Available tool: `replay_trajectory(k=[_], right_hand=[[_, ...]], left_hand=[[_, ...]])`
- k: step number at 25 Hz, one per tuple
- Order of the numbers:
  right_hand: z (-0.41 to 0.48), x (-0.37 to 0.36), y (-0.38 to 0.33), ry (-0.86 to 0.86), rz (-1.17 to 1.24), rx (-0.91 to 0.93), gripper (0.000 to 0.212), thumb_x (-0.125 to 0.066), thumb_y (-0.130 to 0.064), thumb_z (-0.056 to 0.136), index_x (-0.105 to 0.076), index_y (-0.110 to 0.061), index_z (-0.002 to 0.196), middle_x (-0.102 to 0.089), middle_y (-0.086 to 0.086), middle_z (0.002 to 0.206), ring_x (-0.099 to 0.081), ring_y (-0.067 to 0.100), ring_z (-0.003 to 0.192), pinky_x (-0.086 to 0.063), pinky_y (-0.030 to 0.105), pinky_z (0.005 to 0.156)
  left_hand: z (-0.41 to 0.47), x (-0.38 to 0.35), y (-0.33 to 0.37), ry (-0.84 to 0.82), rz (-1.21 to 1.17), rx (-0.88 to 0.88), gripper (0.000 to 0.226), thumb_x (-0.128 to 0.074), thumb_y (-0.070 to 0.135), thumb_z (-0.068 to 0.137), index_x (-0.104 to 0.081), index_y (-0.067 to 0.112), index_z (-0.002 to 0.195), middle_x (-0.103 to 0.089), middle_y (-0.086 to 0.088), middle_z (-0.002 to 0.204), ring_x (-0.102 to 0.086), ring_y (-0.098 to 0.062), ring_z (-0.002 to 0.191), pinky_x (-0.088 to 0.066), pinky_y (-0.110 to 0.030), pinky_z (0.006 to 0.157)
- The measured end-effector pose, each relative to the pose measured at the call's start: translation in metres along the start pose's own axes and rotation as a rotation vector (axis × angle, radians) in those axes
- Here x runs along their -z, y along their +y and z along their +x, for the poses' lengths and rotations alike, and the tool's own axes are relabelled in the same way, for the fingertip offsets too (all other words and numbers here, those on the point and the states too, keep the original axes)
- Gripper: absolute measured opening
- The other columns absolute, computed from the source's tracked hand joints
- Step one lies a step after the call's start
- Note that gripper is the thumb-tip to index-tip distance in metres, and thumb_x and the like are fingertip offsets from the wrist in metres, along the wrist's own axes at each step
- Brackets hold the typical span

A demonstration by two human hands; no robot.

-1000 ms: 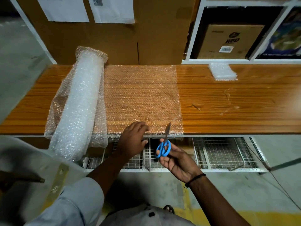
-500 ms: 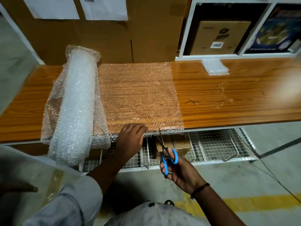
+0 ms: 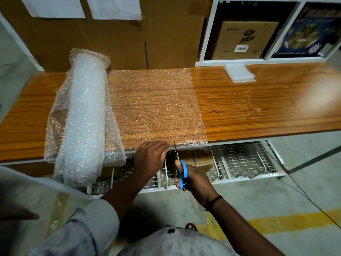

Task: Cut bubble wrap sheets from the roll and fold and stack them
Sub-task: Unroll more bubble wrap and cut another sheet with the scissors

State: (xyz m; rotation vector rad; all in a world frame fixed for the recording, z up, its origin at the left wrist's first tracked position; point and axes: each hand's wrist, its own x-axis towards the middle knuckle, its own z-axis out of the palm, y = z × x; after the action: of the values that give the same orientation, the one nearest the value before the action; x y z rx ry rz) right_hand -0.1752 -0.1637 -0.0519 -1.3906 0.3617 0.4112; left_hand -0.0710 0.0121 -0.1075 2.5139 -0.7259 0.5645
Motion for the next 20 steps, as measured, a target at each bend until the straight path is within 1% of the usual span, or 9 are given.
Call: replay_trajectory(k=[2, 4, 5, 7, 9, 13, 17, 20], right_hand=[[0.004, -0.003, 0.001, 0.01, -0.028, 0.015, 0.038, -0.072, -0.059, 0.083, -0.075, -0.021, 0.084, -0.069, 0.018, 0.079, -0.06, 0.024, 0.064, -0.04, 0.03, 0.057], [0.005, -0.003, 0.001, 0.0, -0.056, 0.036, 0.029, -0.073, -0.056, 0.087, -0.075, -0.029, 0.076, -0.068, 0.017, 0.077, -0.06, 0.025, 0.064, -0.041, 0.03, 0.057], [0.005, -0.003, 0.001, -0.001, -0.073, 0.044, 0.028, -0.073, -0.055, 0.088, -0.075, -0.033, 0.072, -0.068, 0.016, 0.076, -0.059, 0.025, 0.065, -0.041, 0.03, 0.058], [0.006, -0.004, -0.001, 0.016, -0.084, 0.038, 0.03, -0.072, -0.053, 0.09, -0.075, -0.034, 0.067, -0.068, 0.015, 0.076, -0.059, 0.025, 0.065, -0.041, 0.03, 0.059], [0.01, -0.005, -0.001, 0.029, -0.076, 0.035, 0.03, -0.073, -0.053, 0.09, -0.075, -0.032, 0.069, -0.067, 0.016, 0.075, -0.058, 0.025, 0.065, -0.042, 0.03, 0.059], [0.019, -0.009, -0.006, 0.032, -0.076, 0.064, 0.038, -0.072, -0.055, 0.089, -0.074, -0.02, 0.075, -0.066, 0.016, 0.073, -0.058, 0.022, 0.061, -0.041, 0.026, 0.054], [0.028, -0.013, -0.013, 0.077, -0.087, 0.075, 0.04, -0.073, -0.058, 0.085, -0.076, -0.019, 0.076, -0.067, 0.015, 0.073, -0.059, 0.021, 0.061, -0.041, 0.025, 0.054], [0.033, -0.015, -0.017, 0.11, -0.096, 0.09, 0.039, -0.073, -0.053, 0.089, -0.077, -0.017, 0.074, -0.066, 0.015, 0.07, -0.056, 0.02, 0.056, -0.039, 0.024, 0.051]], left_hand=[[-0.001, 0.001, 0.002, 0.013, -0.014, 0.011, 0.028, -0.079, 0.008, 0.084, -0.078, 0.016, 0.111, -0.078, -0.002, 0.111, -0.074, -0.023, 0.099, -0.057, -0.039, 0.085], [0.001, 0.003, 0.002, 0.016, -0.026, 0.003, 0.028, -0.078, 0.008, 0.084, -0.078, 0.016, 0.111, -0.078, -0.002, 0.111, -0.074, -0.023, 0.1, -0.058, -0.039, 0.085], [0.001, 0.003, 0.002, 0.014, -0.03, 0.004, 0.028, -0.078, 0.008, 0.085, -0.078, 0.016, 0.112, -0.077, -0.001, 0.112, -0.074, -0.022, 0.101, -0.058, -0.039, 0.085], [0.003, 0.004, 0.0, 0.011, -0.035, 0.012, 0.027, -0.078, 0.009, 0.086, -0.078, 0.017, 0.112, -0.077, 0.0, 0.113, -0.073, -0.021, 0.102, -0.058, -0.038, 0.086], [0.004, 0.004, 0.0, 0.008, -0.038, 0.014, 0.027, -0.078, 0.01, 0.086, -0.079, 0.019, 0.112, -0.077, 0.001, 0.113, -0.073, -0.02, 0.102, -0.057, -0.037, 0.086], [0.006, 0.005, 0.002, 0.012, -0.026, 0.019, 0.026, -0.079, 0.011, 0.085, -0.079, 0.018, 0.11, -0.078, 0.001, 0.111, -0.074, -0.021, 0.1, -0.057, -0.037, 0.084], [0.006, 0.005, 0.003, 0.004, -0.029, 0.019, 0.023, -0.073, 0.014, 0.088, -0.079, 0.018, 0.11, -0.078, 0.0, 0.111, -0.074, -0.022, 0.1, -0.057, -0.037, 0.085], [0.006, 0.006, 0.003, -0.009, -0.041, 0.038, 0.026, -0.074, 0.012, 0.086, -0.079, 0.018, 0.111, -0.078, 0.0, 0.111, -0.074, -0.022, 0.1, -0.058, -0.038, 0.086]])
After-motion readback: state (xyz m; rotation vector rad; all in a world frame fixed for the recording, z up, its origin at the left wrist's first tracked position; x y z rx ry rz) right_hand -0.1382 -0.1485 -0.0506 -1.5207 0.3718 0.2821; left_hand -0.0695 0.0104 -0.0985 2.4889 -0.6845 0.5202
